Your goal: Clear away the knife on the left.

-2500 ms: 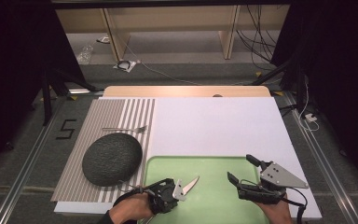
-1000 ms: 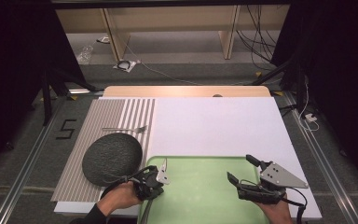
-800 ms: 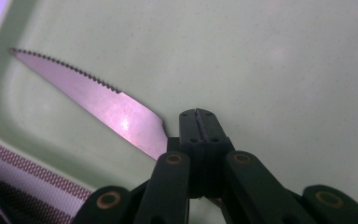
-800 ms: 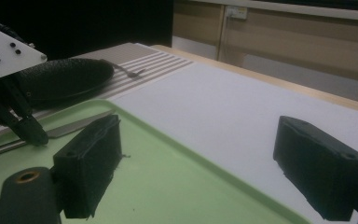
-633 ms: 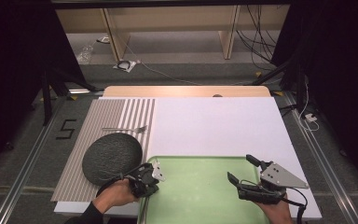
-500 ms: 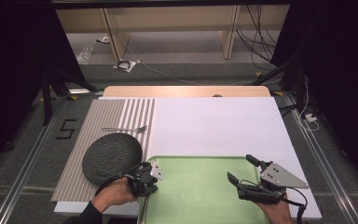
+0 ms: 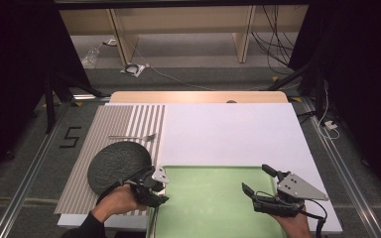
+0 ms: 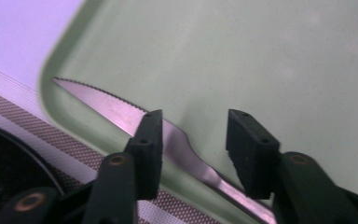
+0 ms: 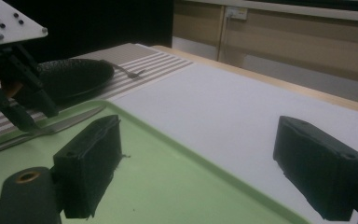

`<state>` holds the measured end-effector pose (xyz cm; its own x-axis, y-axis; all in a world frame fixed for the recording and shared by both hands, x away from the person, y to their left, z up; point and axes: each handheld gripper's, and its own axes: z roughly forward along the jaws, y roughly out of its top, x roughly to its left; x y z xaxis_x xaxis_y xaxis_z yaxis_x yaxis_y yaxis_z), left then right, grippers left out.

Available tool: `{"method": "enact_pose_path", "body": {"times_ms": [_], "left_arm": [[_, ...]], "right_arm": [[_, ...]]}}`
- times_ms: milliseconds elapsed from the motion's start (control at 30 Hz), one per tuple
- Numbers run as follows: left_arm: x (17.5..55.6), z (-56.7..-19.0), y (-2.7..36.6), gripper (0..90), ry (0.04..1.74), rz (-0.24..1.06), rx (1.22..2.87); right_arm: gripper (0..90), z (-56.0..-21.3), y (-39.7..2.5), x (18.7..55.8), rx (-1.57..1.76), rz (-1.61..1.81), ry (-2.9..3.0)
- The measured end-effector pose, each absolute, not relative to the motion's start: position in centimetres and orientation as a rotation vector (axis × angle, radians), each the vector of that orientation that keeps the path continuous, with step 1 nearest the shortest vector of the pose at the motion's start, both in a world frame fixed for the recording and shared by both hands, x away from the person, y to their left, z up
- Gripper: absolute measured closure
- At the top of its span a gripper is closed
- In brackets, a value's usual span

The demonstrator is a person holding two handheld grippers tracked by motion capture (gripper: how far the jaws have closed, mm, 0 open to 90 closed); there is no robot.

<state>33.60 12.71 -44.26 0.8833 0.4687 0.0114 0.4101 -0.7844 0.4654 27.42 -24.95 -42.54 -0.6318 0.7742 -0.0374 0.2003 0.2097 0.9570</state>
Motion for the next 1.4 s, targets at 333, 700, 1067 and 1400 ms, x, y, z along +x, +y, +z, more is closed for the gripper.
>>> {"method": "enact_pose_path", "body": {"times_ms": [333, 700, 1067, 1400], "left_arm": [[34.5, -43.1, 14.1, 34.0, 0.735, 0.284, 2.473], [35.4, -41.9, 15.7, 23.0, 0.813, 0.388, 2.359], [36.3, -40.8, 18.1, 20.9, 0.884, 0.445, 2.262], [37.0, -40.2, 19.8, 20.8, 0.942, 0.481, 2.21]], "right_arm": [[16.0, -42.5, -25.0, 27.4, 0.904, 1.439, 1.964], [16.0, -42.6, -25.0, 27.4, 0.907, 1.442, 1.963], [16.0, -42.6, -24.9, 27.4, 0.907, 1.446, 1.963], [16.0, -42.6, -25.0, 27.3, 0.909, 1.438, 1.964]]}}
